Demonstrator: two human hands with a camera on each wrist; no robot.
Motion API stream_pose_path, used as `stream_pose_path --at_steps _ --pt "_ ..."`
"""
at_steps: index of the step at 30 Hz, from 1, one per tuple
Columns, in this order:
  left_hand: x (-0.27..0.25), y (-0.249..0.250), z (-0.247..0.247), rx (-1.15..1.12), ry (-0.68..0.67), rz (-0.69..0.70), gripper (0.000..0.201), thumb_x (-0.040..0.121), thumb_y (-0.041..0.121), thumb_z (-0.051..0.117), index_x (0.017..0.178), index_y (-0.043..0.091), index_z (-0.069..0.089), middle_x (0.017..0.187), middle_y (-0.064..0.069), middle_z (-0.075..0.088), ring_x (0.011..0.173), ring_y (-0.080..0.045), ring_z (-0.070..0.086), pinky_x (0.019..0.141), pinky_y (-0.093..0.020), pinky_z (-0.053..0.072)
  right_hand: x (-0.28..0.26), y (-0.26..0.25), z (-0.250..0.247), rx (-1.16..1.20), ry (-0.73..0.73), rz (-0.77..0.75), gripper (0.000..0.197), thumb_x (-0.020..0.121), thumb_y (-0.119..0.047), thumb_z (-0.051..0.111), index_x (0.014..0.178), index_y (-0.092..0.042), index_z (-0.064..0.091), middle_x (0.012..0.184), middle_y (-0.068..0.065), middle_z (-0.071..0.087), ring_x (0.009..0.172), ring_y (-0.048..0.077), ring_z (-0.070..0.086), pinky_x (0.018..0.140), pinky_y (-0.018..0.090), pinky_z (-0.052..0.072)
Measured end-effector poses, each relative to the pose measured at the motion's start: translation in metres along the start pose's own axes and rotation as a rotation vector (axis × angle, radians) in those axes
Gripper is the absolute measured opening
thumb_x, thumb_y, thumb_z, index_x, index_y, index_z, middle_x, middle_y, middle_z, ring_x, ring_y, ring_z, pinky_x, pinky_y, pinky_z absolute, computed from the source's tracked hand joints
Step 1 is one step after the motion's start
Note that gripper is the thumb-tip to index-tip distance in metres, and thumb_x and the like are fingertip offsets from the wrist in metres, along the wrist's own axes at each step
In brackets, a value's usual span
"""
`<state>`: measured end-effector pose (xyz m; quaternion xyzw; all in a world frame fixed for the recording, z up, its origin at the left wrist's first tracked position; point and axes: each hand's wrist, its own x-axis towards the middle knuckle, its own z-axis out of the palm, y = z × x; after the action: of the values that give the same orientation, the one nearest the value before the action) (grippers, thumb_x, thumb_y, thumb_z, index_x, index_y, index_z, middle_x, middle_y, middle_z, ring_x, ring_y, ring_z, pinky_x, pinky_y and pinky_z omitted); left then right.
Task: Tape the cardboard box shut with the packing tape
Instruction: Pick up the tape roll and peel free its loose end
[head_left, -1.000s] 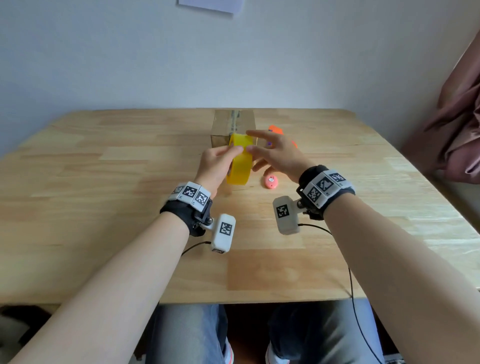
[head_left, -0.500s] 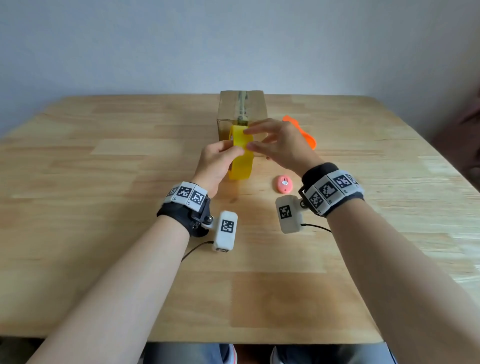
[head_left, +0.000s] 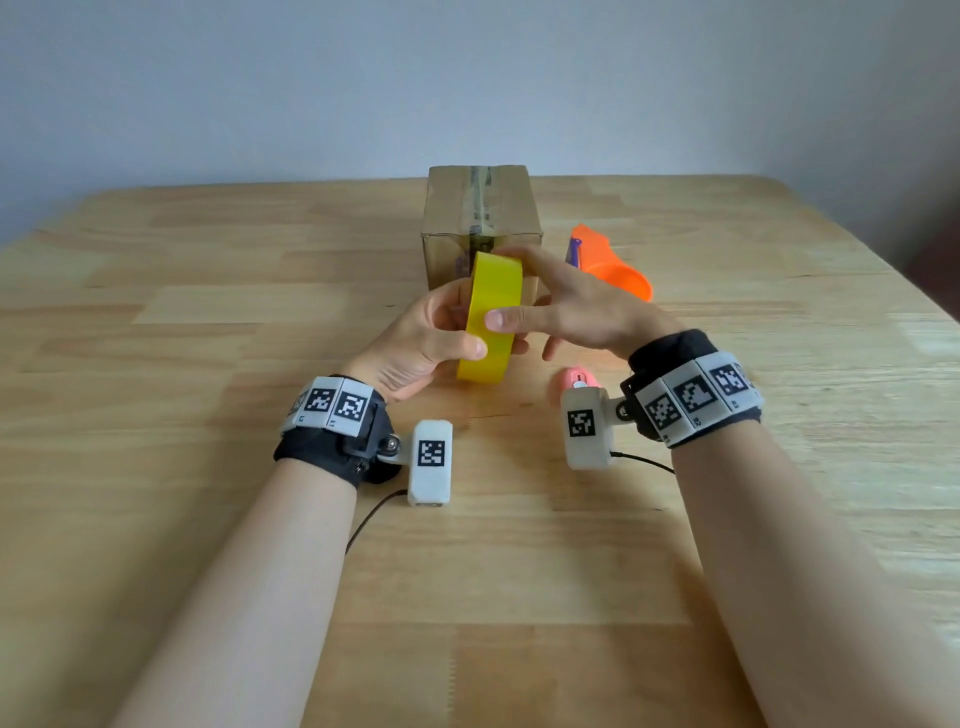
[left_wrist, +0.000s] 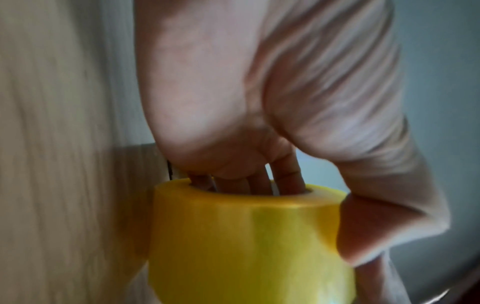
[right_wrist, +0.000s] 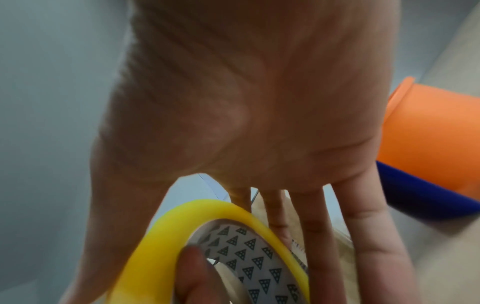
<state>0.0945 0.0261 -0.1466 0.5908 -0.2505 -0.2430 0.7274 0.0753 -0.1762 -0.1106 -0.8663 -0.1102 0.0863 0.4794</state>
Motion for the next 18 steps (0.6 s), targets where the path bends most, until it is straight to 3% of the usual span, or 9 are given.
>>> stream_pose_path --at_steps 3,5,8,10,12,14,16,18 --pt "-0.001 0.003 -0.004 0.003 -0.005 -0.048 0.07 0.065 0.009 0.072 0.133 0.005 0.055 0.107 -0.008 0.078 0.098 -0.029 0.077 0.082 -0.039 0.06 0.0 -0.006 -0.002 -0.041 0.046 -0.029 0.08 0.08 -0.047 0.083 0.148 -0.028 0.045 0.121 -0.009 0.062 0.086 0.015 0.072 0.057 0.03 0.056" --pt "-0.002 0.008 -0.006 0.01 0.001 -0.084 0.068 0.067 0.009 0.07 0.133 0.004 0.055 0.108 -0.013 0.076 0.101 -0.034 0.076 0.084 -0.043 0.06 -0.002 -0.014 -0.001 -0.073 0.086 -0.05 0.083 0.075 -0.048 0.087 0.146 -0.025 0.051 0.116 -0.015 0.065 0.078 0.011 0.069 0.055 0.028 0.053" --pt "-0.002 0.016 -0.007 -0.025 -0.016 -0.116 0.044 0.081 0.004 0.06 0.125 0.0 0.062 0.105 -0.019 0.076 0.101 -0.04 0.074 0.086 -0.048 0.059 -0.008 -0.024 -0.004 -0.111 0.163 -0.04 0.072 0.075 -0.047 0.087 0.138 -0.025 0.061 0.074 -0.024 0.067 0.053 0.002 0.061 0.048 0.023 0.052" --pt "-0.002 0.022 -0.008 -0.058 -0.019 -0.154 0.039 0.093 0.013 0.05 0.128 0.0 0.062 0.108 -0.02 0.076 0.103 -0.04 0.073 0.088 -0.05 0.059 -0.014 -0.029 -0.008 -0.149 0.206 -0.058 0.059 0.079 -0.048 0.083 0.131 -0.025 0.068 0.066 -0.025 0.065 0.051 0.003 0.063 0.047 0.024 0.054" --pt "-0.001 0.025 -0.008 -0.044 -0.006 -0.185 0.043 0.102 0.028 0.046 0.135 0.003 0.06 0.112 -0.018 0.075 0.105 -0.037 0.072 0.098 -0.056 0.055 -0.018 -0.034 -0.01 -0.167 0.223 -0.055 0.046 0.084 -0.046 0.079 0.125 -0.026 0.072 0.062 -0.024 0.068 0.056 0.008 0.07 0.041 0.02 0.047" --pt "0.0 0.028 -0.007 0.015 0.04 -0.192 0.039 0.105 0.03 0.049 0.128 0.003 0.066 0.112 -0.019 0.076 0.101 -0.036 0.074 0.098 -0.052 0.056 -0.019 -0.037 -0.01 -0.195 0.238 -0.045 0.036 0.088 -0.045 0.077 0.119 -0.028 0.074 0.064 -0.024 0.07 0.063 0.017 0.075 0.042 0.027 0.052" --pt "0.001 0.031 -0.005 0.056 0.053 -0.194 0.033 0.102 0.024 0.056 0.12 0.001 0.069 0.11 -0.019 0.078 0.097 -0.034 0.076 0.09 -0.046 0.06 -0.019 -0.038 -0.01 -0.184 0.24 -0.065 0.027 0.091 -0.036 0.075 0.114 -0.024 0.076 0.076 -0.022 0.073 0.072 0.014 0.076 0.057 0.039 0.064" --pt "0.001 0.034 -0.002 0.12 0.038 -0.199 0.031 0.095 0.02 0.065 0.119 0.002 0.07 0.11 -0.019 0.078 0.1 -0.033 0.076 0.087 -0.045 0.06 -0.02 -0.038 -0.011 -0.151 0.237 -0.082 0.018 0.094 -0.026 0.072 0.11 -0.019 0.076 0.092 -0.016 0.074 0.081 0.018 0.076 0.064 0.045 0.065"
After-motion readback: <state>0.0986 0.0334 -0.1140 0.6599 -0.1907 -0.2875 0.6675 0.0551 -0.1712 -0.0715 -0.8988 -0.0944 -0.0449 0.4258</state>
